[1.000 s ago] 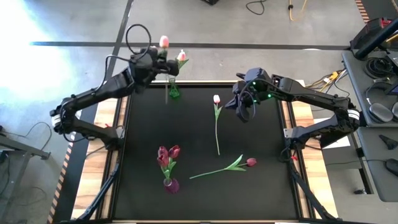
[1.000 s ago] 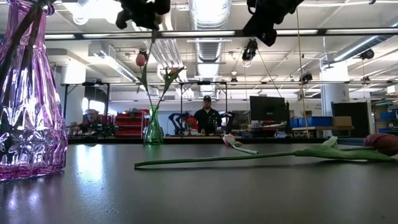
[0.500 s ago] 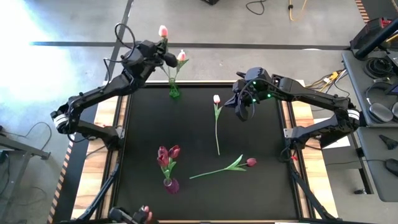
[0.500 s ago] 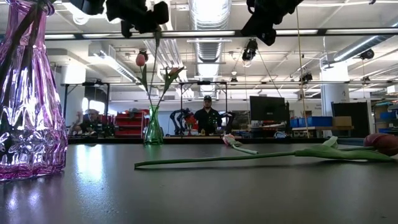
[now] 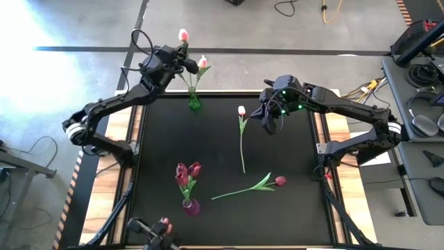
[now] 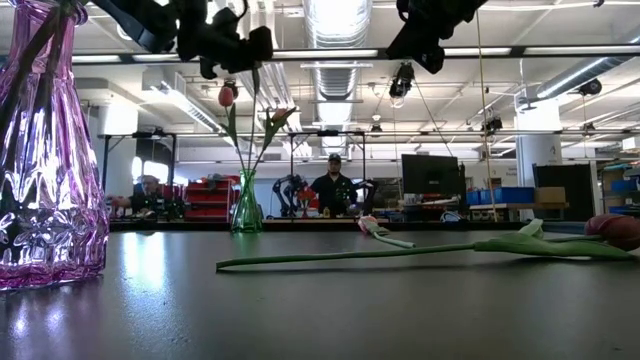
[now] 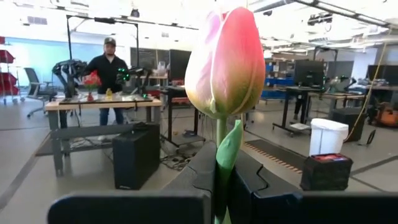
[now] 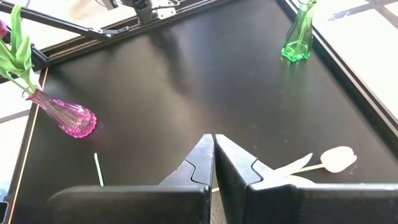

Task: Sort flowers into vase by color
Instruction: Put the left pink tulip into the green vase, then put the red tulip into the purple vase

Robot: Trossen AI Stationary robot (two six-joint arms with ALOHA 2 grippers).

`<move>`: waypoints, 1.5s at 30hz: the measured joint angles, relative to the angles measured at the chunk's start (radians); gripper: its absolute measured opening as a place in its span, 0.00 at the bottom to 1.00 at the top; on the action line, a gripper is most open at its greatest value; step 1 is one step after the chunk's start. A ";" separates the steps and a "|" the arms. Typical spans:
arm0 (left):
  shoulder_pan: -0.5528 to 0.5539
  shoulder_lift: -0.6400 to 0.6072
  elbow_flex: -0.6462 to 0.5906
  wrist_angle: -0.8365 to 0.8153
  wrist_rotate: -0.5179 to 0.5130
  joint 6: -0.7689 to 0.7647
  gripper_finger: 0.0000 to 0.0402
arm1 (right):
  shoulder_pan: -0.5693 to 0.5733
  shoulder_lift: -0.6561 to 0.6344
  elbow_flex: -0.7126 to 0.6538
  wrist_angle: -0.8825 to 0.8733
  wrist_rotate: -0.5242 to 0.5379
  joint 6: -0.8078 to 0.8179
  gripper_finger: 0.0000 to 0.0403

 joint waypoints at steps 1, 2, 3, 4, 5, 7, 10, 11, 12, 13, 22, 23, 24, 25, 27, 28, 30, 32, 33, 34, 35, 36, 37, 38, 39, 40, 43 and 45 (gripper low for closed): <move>0.003 0.005 0.000 0.002 0.003 -0.001 0.00 | 0.000 0.000 0.000 0.000 0.000 0.000 0.02; 0.005 0.010 0.000 0.001 0.003 -0.002 0.00 | 0.000 0.000 0.000 0.000 0.000 0.000 0.02; 0.006 0.015 0.000 0.000 0.003 -0.002 0.00 | 0.000 0.000 0.000 0.000 0.000 0.000 0.02; 0.006 0.016 -0.002 -0.003 0.003 -0.002 0.00 | 0.000 0.000 0.000 0.000 0.000 0.001 0.02; 0.006 0.016 -0.005 -0.004 0.003 -0.003 0.00 | 0.000 0.000 0.000 0.000 0.000 0.004 0.02; 0.006 0.016 -0.010 0.000 0.003 -0.003 0.00 | 0.000 0.000 0.000 0.000 0.000 0.008 0.02; 0.004 0.013 -0.015 -0.025 0.003 0.003 0.03 | 0.000 0.000 0.000 0.000 0.000 0.008 0.02; 0.004 0.011 -0.015 -0.043 0.003 0.005 0.05 | 0.000 0.000 0.000 0.000 0.000 0.008 0.02; 0.004 0.009 -0.015 -0.064 0.003 0.005 0.06 | 0.000 0.000 0.000 0.000 0.000 0.008 0.02; 0.004 0.008 -0.015 -0.087 0.003 0.005 0.08 | 0.000 0.000 0.000 0.000 0.000 0.008 0.02; -0.006 -0.002 -0.015 -0.281 0.027 -0.028 0.26 | 0.000 0.000 0.000 0.001 0.000 -0.001 0.02; -0.006 -0.004 -0.015 -0.305 0.032 -0.033 0.28 | 0.000 0.000 0.000 0.002 0.000 -0.001 0.02; -0.006 -0.009 -0.015 -0.331 0.032 -0.036 0.29 | 0.000 0.000 0.000 0.002 0.000 -0.001 0.02; -0.008 -0.013 -0.015 -0.356 0.032 -0.037 0.31 | 0.000 0.000 0.000 0.002 0.000 -0.001 0.02; -0.010 -0.025 -0.015 -0.401 0.032 -0.037 0.34 | 0.000 0.000 0.000 0.002 0.000 0.000 0.02; -0.011 -0.031 -0.015 -0.423 0.032 -0.036 0.35 | 0.000 0.000 0.000 0.003 0.000 0.000 0.02; -0.013 -0.044 -0.012 -0.472 0.033 -0.036 0.37 | 0.000 0.000 0.000 0.004 0.000 0.000 0.02; -0.013 -0.058 -0.002 -0.530 0.036 -0.030 0.39 | 0.000 0.000 0.000 0.005 0.000 0.000 0.02; -0.013 -0.064 0.006 -0.562 0.037 -0.026 0.40 | 0.000 0.000 0.000 0.008 0.000 0.000 0.02; -0.013 -0.072 0.016 -0.597 0.038 -0.024 0.40 | 0.000 0.000 0.000 0.008 0.000 0.000 0.02; -0.013 -0.080 0.027 -0.632 0.038 -0.022 0.41 | 0.000 0.000 0.000 0.009 0.000 0.000 0.02; -0.013 -0.088 0.040 -0.668 0.039 -0.020 0.41 | 0.000 0.000 0.000 0.010 0.000 0.000 0.02; -0.013 -0.095 0.053 -0.708 0.039 -0.018 0.41 | 0.000 0.000 0.000 0.010 0.000 0.000 0.02; -0.014 -0.102 0.067 -0.746 0.041 -0.017 0.41 | 0.000 0.000 0.000 0.011 0.000 0.000 0.02; -0.014 -0.109 0.082 -0.788 0.049 -0.017 0.41 | 0.000 0.000 0.000 0.011 0.000 0.000 0.02; -0.015 -0.115 0.100 -0.831 0.057 -0.014 0.41 | 0.000 -0.001 0.000 0.011 0.000 0.000 0.02; -0.026 -0.140 0.162 -0.969 0.077 0.000 0.42 | 0.000 -0.011 0.000 0.010 0.000 0.000 0.02; -0.041 -0.156 0.211 -1.066 0.084 0.012 0.42 | 0.000 -0.026 0.000 0.008 0.000 0.000 0.02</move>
